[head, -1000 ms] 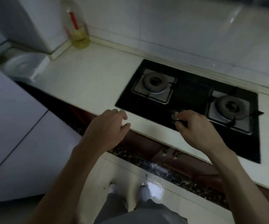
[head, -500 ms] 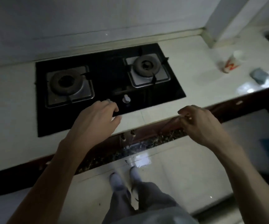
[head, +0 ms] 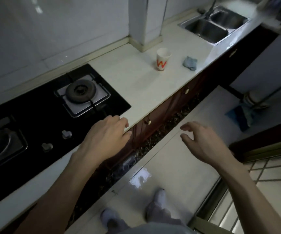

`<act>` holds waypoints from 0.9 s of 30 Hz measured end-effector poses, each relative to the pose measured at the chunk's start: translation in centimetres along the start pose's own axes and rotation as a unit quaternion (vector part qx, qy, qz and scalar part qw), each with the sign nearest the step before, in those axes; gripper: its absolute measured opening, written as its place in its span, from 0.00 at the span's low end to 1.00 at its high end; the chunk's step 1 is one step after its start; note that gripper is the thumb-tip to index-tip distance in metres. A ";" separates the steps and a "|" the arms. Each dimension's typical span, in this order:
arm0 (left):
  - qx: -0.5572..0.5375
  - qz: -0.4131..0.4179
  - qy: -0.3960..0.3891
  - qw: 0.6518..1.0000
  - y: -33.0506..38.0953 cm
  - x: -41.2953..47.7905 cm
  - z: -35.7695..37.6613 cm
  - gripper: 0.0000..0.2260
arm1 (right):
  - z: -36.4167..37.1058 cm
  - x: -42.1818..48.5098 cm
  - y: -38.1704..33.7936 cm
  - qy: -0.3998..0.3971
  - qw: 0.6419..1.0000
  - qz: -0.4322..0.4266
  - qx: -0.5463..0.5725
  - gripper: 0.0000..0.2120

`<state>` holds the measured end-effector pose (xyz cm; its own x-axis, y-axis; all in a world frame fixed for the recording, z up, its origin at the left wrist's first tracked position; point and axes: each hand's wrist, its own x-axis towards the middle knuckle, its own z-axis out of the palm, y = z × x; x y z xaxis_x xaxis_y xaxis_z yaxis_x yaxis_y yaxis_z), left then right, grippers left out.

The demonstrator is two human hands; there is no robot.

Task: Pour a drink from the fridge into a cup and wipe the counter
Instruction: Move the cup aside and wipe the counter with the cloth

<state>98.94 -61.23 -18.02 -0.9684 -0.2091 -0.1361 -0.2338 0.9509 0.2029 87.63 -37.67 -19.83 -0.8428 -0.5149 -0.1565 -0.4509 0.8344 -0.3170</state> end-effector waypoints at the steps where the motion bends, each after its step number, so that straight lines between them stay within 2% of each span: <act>1: 0.002 0.006 0.000 1.000 1.7 1.1 0.0 0.16 | -0.6 0.3 1.5 0.000 1.000 0.002 0.003 0.13; 7: 0.001 0.045 0.011 0.999 11.4 8.7 -0.6 0.15 | -5.1 2.8 10.7 0.035 0.999 0.023 0.008 0.14; 12: 0.012 0.045 0.014 0.999 15.8 13.9 -1.7 0.16 | -8.0 5.1 16.0 0.048 0.998 0.031 0.012 0.14; 18: 0.022 0.035 -0.001 0.999 17.6 18.2 -1.5 0.16 | -9.5 9.9 18.7 0.041 0.999 0.014 0.020 0.14; 27: 0.017 0.018 -0.029 0.999 15.9 28.2 -0.6 0.17 | -10.2 20.6 20.4 0.004 1.000 -0.013 0.008 0.14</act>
<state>67.85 -52.13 -18.05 -0.9692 -0.1618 -0.1858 -0.1948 0.9649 0.1762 58.07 -29.21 -19.98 -0.8332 -0.5351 -0.1395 -0.4685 0.8171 -0.3360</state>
